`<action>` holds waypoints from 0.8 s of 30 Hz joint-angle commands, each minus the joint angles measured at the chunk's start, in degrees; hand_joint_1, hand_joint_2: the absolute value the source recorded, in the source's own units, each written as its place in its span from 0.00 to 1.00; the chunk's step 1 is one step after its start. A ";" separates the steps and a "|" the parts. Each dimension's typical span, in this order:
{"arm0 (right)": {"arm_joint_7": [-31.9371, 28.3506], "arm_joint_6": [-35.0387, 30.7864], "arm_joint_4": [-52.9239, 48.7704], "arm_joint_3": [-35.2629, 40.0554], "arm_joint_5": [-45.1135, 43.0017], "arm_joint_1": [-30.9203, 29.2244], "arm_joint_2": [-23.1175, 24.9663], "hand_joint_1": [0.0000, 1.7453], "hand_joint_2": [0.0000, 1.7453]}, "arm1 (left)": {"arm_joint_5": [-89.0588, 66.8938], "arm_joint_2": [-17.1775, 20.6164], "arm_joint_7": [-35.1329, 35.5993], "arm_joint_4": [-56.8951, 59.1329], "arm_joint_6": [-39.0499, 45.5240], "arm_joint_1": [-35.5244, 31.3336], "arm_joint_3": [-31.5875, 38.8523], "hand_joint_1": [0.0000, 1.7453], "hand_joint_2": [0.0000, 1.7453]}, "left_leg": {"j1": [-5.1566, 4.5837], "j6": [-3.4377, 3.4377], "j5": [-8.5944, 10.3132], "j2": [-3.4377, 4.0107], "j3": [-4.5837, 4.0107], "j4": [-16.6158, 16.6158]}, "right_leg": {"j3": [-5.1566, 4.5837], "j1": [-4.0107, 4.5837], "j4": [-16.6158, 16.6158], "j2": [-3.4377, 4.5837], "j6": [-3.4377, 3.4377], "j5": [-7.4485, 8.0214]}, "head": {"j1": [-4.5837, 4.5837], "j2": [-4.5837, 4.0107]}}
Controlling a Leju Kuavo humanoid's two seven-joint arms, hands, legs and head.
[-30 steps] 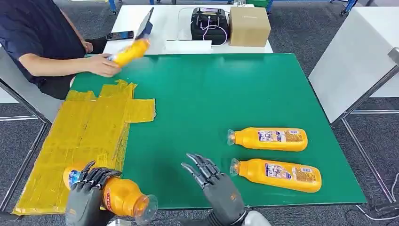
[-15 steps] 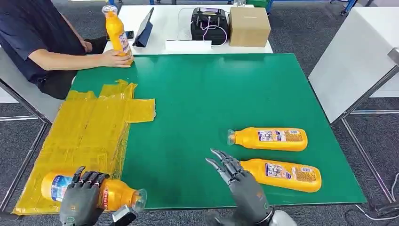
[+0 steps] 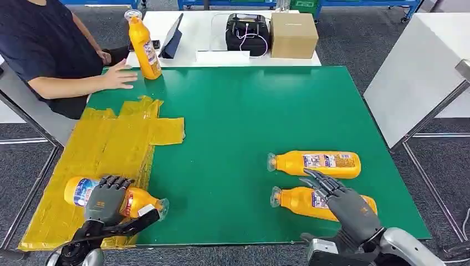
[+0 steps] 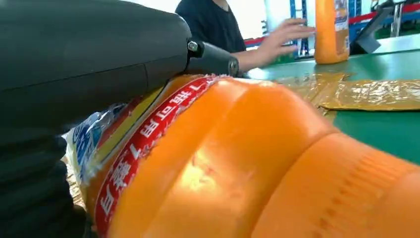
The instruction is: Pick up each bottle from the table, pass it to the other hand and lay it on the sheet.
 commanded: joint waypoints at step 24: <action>6.40 -1.38 4.87 -2.96 6.56 5.10 -3.47 0.00 1.00 | 22.36 3.66 -6.51 -3.49 -13.53 -2.28 -3.60 0.00 0.00 | 0.08 -0.13 0.23 0.27 -0.17 -0.03 | 0.28 0.09 -0.07 0.08 -0.04 0.16 | 0.00 0.00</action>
